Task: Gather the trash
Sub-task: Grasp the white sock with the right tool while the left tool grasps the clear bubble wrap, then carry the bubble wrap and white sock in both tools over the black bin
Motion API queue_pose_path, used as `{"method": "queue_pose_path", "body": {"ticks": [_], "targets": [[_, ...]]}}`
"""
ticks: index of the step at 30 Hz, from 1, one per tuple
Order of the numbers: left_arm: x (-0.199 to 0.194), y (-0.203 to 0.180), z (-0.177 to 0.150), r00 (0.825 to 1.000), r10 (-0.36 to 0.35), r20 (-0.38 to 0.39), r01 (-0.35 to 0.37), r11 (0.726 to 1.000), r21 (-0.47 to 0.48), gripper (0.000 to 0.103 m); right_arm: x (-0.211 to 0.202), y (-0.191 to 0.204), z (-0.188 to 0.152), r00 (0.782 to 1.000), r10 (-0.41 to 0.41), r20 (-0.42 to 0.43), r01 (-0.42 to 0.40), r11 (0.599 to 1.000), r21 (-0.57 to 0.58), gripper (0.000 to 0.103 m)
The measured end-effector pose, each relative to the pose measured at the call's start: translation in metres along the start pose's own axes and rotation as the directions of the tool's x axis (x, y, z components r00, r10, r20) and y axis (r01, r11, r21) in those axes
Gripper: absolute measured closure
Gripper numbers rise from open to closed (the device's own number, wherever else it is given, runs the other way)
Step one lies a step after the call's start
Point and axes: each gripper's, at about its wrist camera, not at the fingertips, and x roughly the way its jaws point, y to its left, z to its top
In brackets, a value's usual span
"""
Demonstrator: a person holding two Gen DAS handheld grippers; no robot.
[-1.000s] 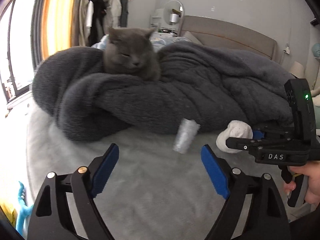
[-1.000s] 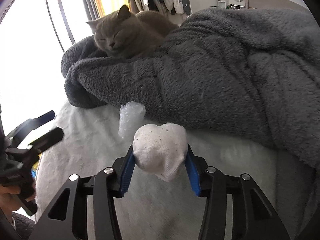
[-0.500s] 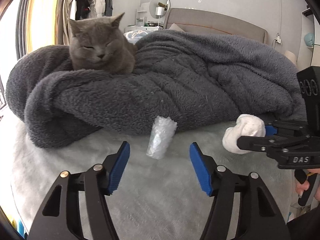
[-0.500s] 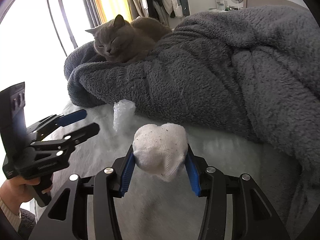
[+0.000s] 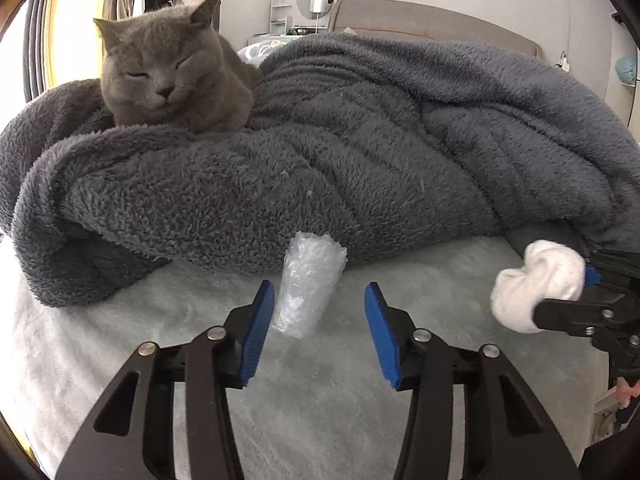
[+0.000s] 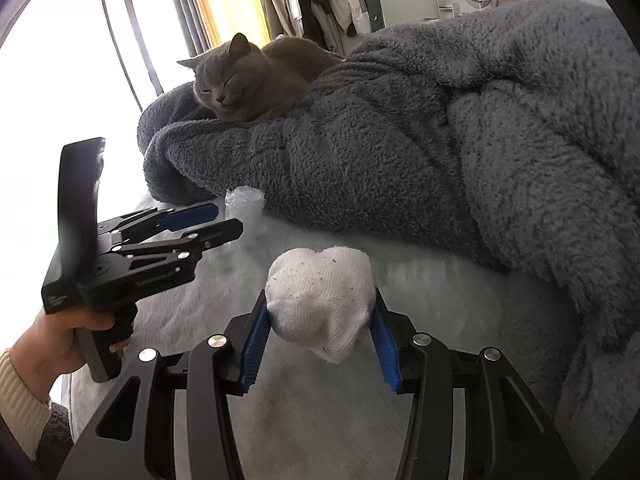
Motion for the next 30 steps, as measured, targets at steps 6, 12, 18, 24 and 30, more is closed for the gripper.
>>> {"method": "queue_pose_path", "body": {"ticks": [6,12,18,24,30], "targets": [[0.014,-0.002,0.002,0.999,0.021,-0.045,-0.021,1.0,0.009,0.058,-0.008,-0.005,-0.002,1.0,0.008,0.008,-0.008,1.0,0.006,0.055],[0.023,0.0,0.002,0.996,0.05,-0.077,-0.05,0.999,0.006,0.067,-0.016,-0.009,-0.002,1.0,0.012,0.016,-0.012,1.0,0.007,0.055],[0.024,-0.002,0.006,0.997,0.032,-0.076,-0.031,0.999,0.013,0.072,-0.018,-0.008,-0.001,1.0,0.019,0.014,-0.019,1.0,0.011,0.055],[0.004,-0.01,0.001,0.998,0.006,-0.059,-0.004,0.999,0.043,0.072,-0.024,-0.005,0.006,0.999,0.024,0.037,-0.025,0.999,0.045,0.055],[-0.022,-0.015,-0.01,0.998,0.007,-0.061,-0.004,0.999,0.042,0.072,-0.024,0.002,0.005,0.999,0.026,0.032,-0.029,0.996,0.08,0.055]]}}
